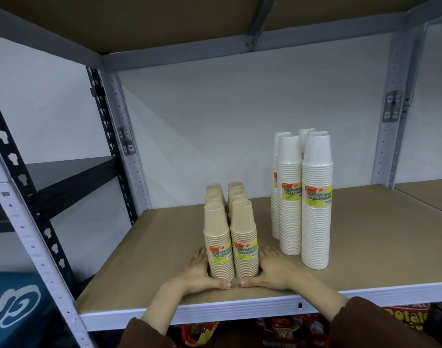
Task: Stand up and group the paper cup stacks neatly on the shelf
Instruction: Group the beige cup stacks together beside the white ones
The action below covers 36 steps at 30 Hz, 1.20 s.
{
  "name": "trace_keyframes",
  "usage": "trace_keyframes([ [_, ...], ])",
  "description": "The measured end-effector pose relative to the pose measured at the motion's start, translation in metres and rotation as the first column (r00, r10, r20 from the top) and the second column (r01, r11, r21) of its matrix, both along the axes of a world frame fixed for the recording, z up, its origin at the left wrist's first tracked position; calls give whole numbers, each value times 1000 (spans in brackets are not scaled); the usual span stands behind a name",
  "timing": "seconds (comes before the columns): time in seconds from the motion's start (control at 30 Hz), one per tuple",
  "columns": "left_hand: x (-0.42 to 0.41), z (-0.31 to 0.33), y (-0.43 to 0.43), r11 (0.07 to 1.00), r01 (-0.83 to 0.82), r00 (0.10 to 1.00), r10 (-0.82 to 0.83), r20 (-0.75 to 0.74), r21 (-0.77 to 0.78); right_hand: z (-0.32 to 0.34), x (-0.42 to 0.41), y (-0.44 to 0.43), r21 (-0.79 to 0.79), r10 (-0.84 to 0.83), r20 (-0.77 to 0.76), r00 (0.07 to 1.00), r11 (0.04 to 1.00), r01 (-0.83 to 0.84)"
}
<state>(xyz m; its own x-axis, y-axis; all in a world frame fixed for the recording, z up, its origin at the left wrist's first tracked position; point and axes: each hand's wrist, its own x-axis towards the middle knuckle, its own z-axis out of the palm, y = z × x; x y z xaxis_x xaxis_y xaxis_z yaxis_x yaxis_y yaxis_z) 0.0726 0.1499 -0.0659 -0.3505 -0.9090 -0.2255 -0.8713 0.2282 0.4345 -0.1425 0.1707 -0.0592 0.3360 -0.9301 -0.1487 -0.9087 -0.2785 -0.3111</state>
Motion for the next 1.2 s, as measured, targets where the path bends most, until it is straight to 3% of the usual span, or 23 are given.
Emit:
trace_keyframes([
  [0.27, 9, -5, 21, 992, -21, 996, 30, 79, -122, -1, -15, 18, -8, -38, -40, 999, 999, 37],
  [0.37, 15, -13, 34, 974, -75, 997, 81, 20, -213, -6, -19, 28, -106, -35, -1, 999, 994, 35],
  [0.47, 22, -18, 49, 912, -71, 997, 76, -4, -403, -12, -26, 35, -225, -47, 26, 999, 973, 52],
  [0.63, 28, -24, 58, 884, -148, 988, 112, -106, -444, -18, -31, 39, -282, -35, 19, 999, 959, 39],
  [0.77, 22, -28, 71, 684, -126, 991, 61, -116, -718, -15, -35, 47, -293, -45, 47, 998, 954, 57],
  [0.87, 2, -36, 80, 522, -77, 985, -92, -146, -849, -15, -48, 57, -362, -47, 108, 993, 928, 84],
  [0.93, -23, -33, 84, 525, -2, 960, -236, -149, -851, -15, -59, 64, -408, -66, 100, 993, 907, 102],
  [1.03, -68, -21, 88, 627, 108, 927, -344, -150, -772, -23, -83, 68, -539, -69, 101, 992, 835, 113],
  [1.1, -102, -4, 90, 768, 68, 933, -276, -233, -637, -27, -98, 68, -569, -125, 149, 981, 801, 188],
  [1.2, -137, 8, 78, 903, 85, 975, -162, -150, -422, -25, -119, 68, -486, -246, 192, 950, 817, 310],
])
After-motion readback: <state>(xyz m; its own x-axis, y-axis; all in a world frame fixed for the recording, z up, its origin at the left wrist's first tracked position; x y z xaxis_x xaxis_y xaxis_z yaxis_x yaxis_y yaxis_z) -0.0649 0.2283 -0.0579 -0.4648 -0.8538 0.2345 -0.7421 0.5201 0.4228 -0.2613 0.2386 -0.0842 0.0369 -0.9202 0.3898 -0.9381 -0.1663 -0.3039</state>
